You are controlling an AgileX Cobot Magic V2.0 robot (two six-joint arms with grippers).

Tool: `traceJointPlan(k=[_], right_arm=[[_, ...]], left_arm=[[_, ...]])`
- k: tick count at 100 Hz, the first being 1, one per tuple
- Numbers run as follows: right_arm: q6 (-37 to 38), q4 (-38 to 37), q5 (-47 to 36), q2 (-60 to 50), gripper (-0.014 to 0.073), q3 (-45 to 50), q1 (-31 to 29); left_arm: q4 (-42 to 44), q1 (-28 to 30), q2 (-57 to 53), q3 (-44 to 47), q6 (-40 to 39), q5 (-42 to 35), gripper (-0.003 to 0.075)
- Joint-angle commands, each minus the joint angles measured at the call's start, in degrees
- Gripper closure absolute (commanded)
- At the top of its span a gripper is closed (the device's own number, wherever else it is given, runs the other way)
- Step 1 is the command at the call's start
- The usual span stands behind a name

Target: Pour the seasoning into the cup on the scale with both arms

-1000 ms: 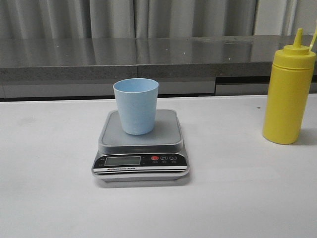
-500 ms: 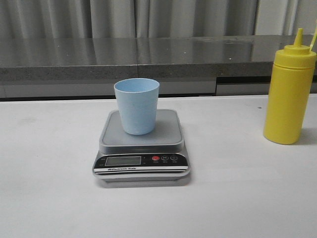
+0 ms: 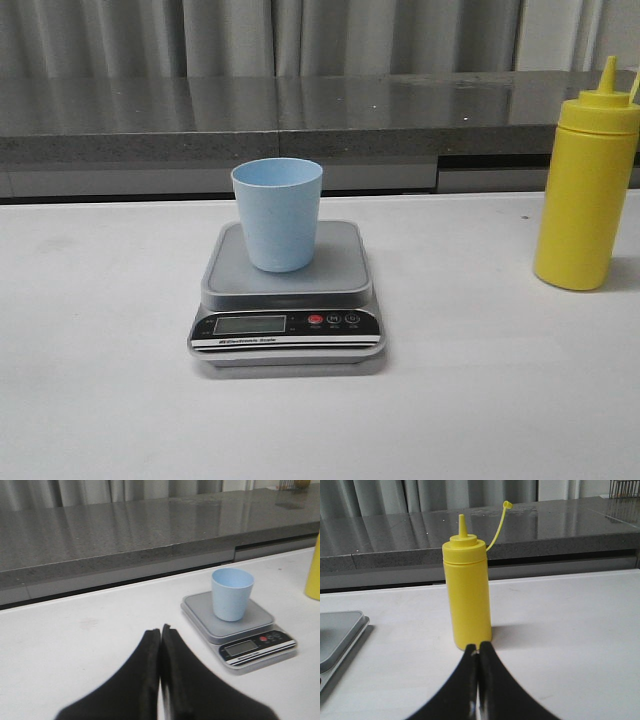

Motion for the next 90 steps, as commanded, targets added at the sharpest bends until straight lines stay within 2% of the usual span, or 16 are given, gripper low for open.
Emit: traceJointPlan(k=[1,22,40,53,73,78,90], right_arm=[[-0.2,-0.6,-4.6,-1.4,0.0662,-1.0,-0.3],[-0.2,-0.6,-4.6,-1.4,0.0662,-1.0,-0.3],[-0.2,-0.6,-4.6,-1.4,0.0662,-1.0,-0.3],[-0.2,-0.6,-4.6,-1.4,0.0662,-1.0,-0.3],[-0.2,-0.6,-4.6,-1.4,0.0662,-1.0,-0.3],[-0.2,-0.6,-4.6,-1.4,0.0662,-1.0,-0.3],[-0.2,-0.6,-4.6,-1.4,0.0662,-1.0,-0.3]], left_arm=[[3.9,0.7,-1.3,-0.2,-2.4,-6.6,0.0741],[1.5,8.0,-1.3,8.0,-4.0,-19.4,0.0741],[-0.2,13.3,-1.6,13.1,-1.6,-23.3,0.0741],[-4.4,15.5,-1.6,16.4,4.4,-27.0,0.0741],[-7.1,17.5,-1.6,23.1,4.5,-35.1,0.0741],[-7.2,17.9,-1.6,23.2,4.5,-32.6,0.0741],[-7.2,19.2,-1.6,23.2,4.5,-32.5,0.0741]])
